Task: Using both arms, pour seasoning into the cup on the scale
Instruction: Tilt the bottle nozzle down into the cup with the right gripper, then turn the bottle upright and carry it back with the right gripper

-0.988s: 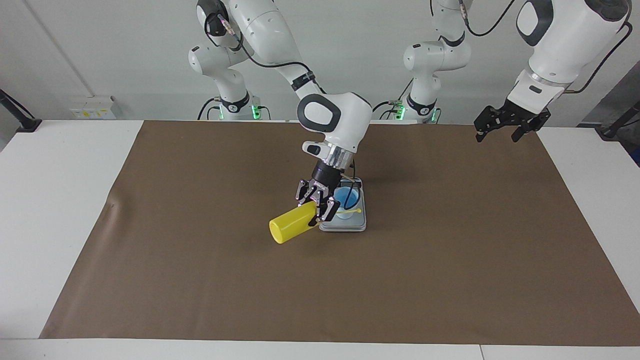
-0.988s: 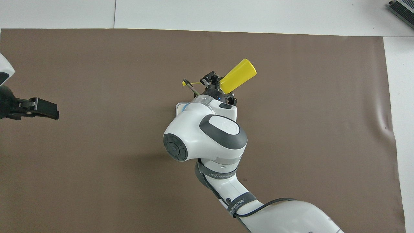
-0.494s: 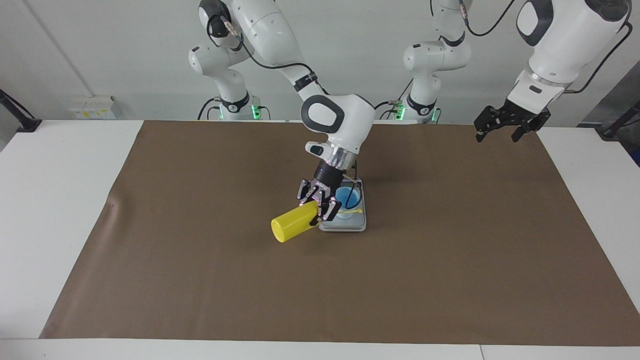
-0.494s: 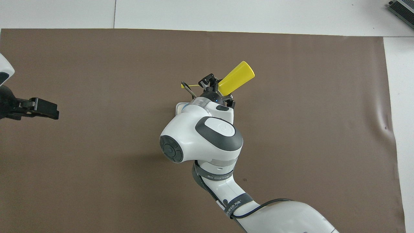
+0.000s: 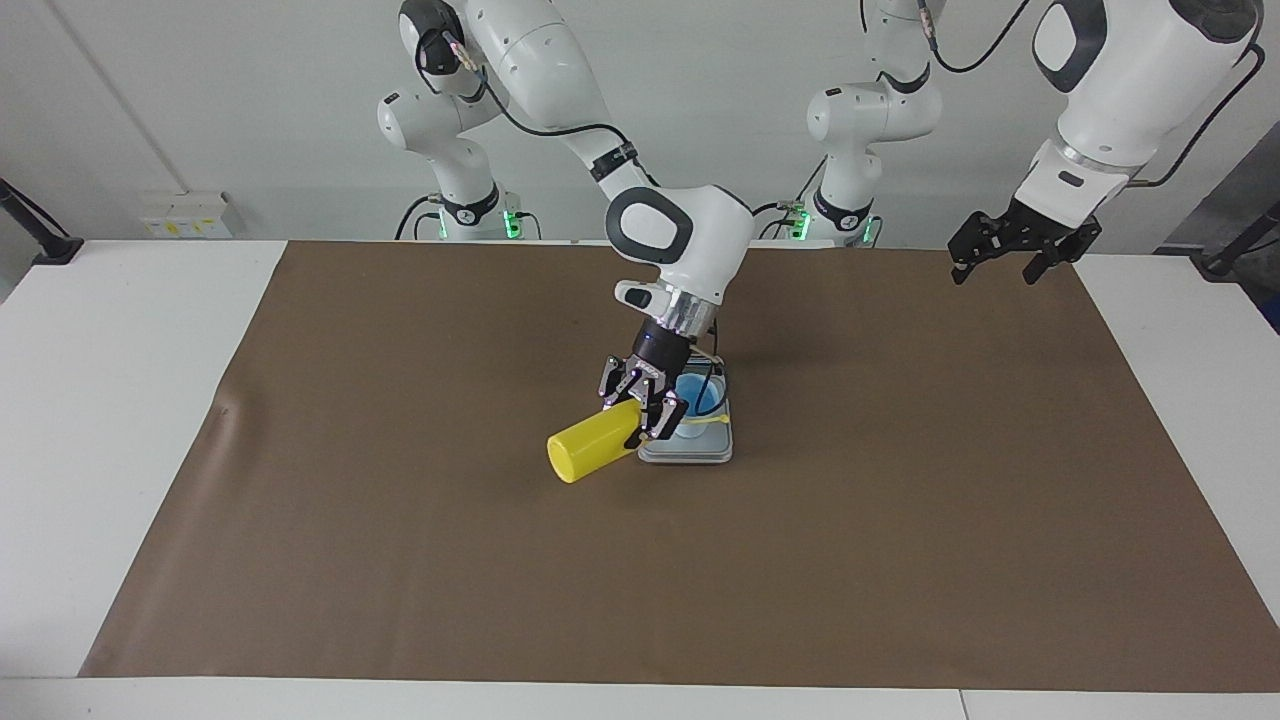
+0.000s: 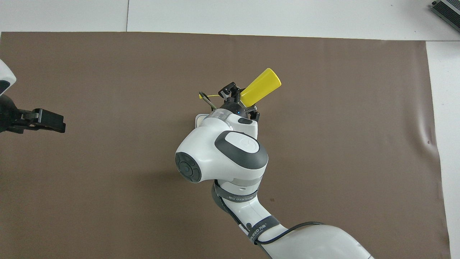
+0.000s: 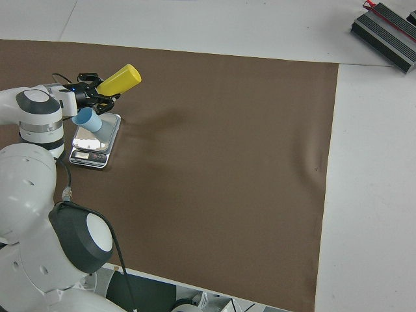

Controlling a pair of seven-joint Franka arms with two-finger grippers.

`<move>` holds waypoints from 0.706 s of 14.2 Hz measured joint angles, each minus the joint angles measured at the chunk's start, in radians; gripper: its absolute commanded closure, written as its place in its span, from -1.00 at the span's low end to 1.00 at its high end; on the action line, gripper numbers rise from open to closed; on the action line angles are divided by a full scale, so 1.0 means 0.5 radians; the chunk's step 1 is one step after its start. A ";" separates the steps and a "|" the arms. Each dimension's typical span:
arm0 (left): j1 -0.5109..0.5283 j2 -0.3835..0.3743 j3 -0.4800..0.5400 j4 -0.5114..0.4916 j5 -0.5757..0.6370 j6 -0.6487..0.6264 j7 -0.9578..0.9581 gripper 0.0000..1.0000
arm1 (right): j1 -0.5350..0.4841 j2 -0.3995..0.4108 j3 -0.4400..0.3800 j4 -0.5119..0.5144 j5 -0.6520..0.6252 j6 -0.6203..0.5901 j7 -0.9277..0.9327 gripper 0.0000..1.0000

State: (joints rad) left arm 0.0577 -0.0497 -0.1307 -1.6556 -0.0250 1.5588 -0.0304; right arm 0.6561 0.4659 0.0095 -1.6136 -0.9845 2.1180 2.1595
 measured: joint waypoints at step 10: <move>0.000 0.000 0.000 0.000 0.000 0.000 0.000 -1.00 | -0.376 -0.310 -0.011 0.033 1.136 -0.056 -0.304 0.88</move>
State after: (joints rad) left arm 0.0577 -0.0498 -0.1307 -1.6556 -0.0250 1.5588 -0.0304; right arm 0.4679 0.3110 0.0039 -1.5969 -0.4162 2.0902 2.0074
